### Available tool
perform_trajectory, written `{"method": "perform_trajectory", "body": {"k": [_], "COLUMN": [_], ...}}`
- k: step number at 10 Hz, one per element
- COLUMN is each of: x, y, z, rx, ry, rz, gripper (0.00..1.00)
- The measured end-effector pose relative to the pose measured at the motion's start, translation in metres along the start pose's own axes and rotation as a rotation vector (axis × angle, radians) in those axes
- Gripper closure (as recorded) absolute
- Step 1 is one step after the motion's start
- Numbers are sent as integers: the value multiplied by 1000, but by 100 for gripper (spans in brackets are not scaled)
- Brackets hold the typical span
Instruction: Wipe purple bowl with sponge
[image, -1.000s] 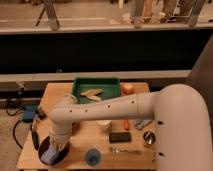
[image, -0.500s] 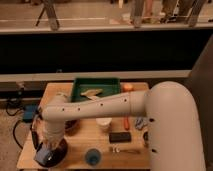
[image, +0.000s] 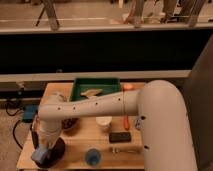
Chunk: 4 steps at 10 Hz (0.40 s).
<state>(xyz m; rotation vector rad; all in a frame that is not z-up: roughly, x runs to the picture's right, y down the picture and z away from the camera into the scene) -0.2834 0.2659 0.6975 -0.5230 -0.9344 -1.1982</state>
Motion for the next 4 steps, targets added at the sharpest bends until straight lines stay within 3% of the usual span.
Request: {"method": "perform_trajectory", "body": {"k": [4], "x": [6], "y": [18], "z": [4], "rx": [-4], "ry": [-9], "rz": [33], "gripper": [100]}}
